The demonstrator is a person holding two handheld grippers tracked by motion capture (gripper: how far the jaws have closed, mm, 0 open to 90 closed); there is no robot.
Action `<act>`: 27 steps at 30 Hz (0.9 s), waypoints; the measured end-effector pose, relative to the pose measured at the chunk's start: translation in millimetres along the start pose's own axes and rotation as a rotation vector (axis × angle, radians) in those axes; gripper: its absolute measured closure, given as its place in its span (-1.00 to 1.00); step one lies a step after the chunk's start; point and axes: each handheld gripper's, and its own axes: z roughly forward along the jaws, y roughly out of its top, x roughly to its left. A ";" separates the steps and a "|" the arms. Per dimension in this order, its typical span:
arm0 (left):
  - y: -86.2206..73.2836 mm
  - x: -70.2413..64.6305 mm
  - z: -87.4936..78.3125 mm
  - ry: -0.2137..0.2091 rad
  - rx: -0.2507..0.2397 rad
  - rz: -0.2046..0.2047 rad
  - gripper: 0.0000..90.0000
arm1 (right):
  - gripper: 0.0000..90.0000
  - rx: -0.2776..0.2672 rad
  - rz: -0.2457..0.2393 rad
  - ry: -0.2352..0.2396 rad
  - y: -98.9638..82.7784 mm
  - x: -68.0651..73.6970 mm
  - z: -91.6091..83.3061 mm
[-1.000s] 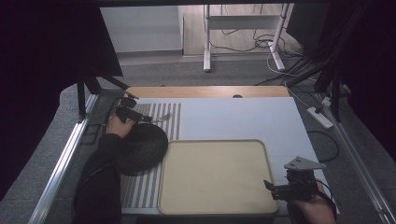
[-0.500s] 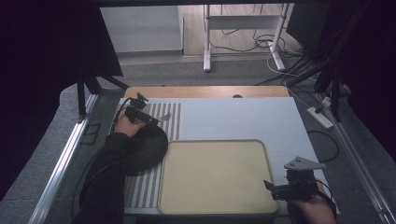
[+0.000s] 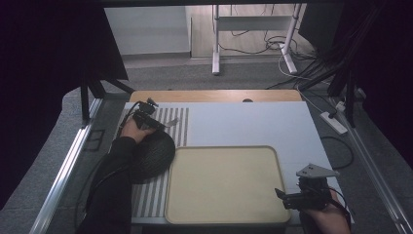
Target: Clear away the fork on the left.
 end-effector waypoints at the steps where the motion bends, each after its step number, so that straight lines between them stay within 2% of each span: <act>1: -0.5 2.2 -1.3 -0.007 -0.004 0.004 -0.39 | -0.99 0.001 0.000 0.000 0.0 0.0 0.1; 4: -1.4 6.8 -4.9 -0.015 -0.016 0.032 0.06 | -0.99 0.003 -0.002 0.000 0.2 0.1 0.2; 5: -1.1 6.9 -4.8 -0.014 -0.015 0.041 0.16 | -0.99 0.004 -0.002 0.001 0.3 0.1 0.3; 6: -0.6 6.6 -5.3 -0.019 -0.013 0.057 0.17 | -0.99 0.004 -0.002 0.001 0.3 0.1 0.4; 8: 0.0 6.5 -6.1 -0.031 -0.010 0.100 0.62 | -0.99 0.004 -0.001 0.001 0.3 0.0 0.4; 10: 0.3 6.0 -6.2 -0.014 -0.010 0.127 0.81 | -0.99 0.004 -0.003 0.002 0.3 0.0 0.3; 12: 0.6 8.2 -6.2 -0.040 -0.009 0.148 0.88 | -0.99 0.002 -0.003 0.002 0.2 0.1 0.2; 13: 1.0 9.5 -6.1 -0.050 -0.007 0.138 0.91 | -0.99 0.002 -0.004 0.002 0.2 0.1 0.1; 17: -0.2 12.1 -6.7 -0.059 -0.015 0.149 0.92 | -0.99 0.001 0.000 0.004 0.2 -0.2 0.3; 19: -0.2 13.7 -7.7 -0.029 -0.007 0.159 0.92 | -0.99 0.001 0.002 0.005 0.2 -0.3 0.3; 27: -3.8 28.1 -26.1 0.041 0.005 0.153 0.92 | -0.99 0.002 0.004 0.007 0.3 -0.5 0.5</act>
